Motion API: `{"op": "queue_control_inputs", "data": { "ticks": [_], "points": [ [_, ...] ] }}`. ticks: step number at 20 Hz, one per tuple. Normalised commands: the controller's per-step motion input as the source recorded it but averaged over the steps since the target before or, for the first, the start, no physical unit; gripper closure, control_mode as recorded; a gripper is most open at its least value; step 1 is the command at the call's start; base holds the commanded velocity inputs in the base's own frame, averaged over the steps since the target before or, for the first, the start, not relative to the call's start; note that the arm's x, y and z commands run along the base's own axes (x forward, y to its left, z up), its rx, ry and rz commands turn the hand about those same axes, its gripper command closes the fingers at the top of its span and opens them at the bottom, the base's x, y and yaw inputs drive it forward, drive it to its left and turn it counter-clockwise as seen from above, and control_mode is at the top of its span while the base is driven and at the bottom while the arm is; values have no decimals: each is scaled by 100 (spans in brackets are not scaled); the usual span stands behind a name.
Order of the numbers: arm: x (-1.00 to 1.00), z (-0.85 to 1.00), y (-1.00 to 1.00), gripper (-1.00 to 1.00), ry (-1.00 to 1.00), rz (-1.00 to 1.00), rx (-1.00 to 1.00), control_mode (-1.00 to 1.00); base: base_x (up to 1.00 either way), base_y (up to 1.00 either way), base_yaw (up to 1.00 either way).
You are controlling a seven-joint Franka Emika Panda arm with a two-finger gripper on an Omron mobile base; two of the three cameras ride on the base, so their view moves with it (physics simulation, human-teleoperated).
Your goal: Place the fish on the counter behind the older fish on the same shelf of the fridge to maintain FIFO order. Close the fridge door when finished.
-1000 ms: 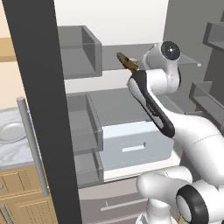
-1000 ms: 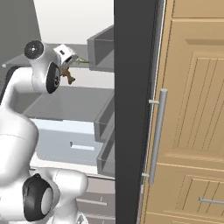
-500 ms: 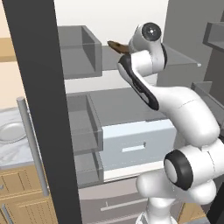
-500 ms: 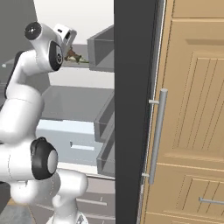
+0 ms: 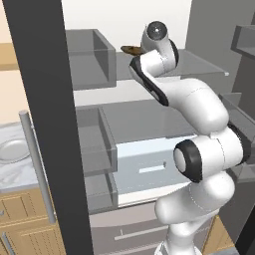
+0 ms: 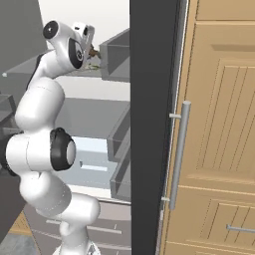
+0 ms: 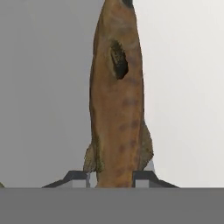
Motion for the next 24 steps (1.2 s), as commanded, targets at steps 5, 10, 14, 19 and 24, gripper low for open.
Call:
{"op": "queue_control_inputs", "data": {
  "ticks": [5,10,14,19,24],
  "points": [
    [80,0,-15,100,6,2,0,-100,0,0,0],
    [-2,20,-21,100,-1,0,0,-100,0,0,0],
    [4,21,-17,100,-1,0,0,-100,0,0,0],
    [67,-20,-6,100,5,3,-3,-100,0,0,0],
    [58,-21,-3,100,6,5,-1,-100,0,0,0]
  ]
}}
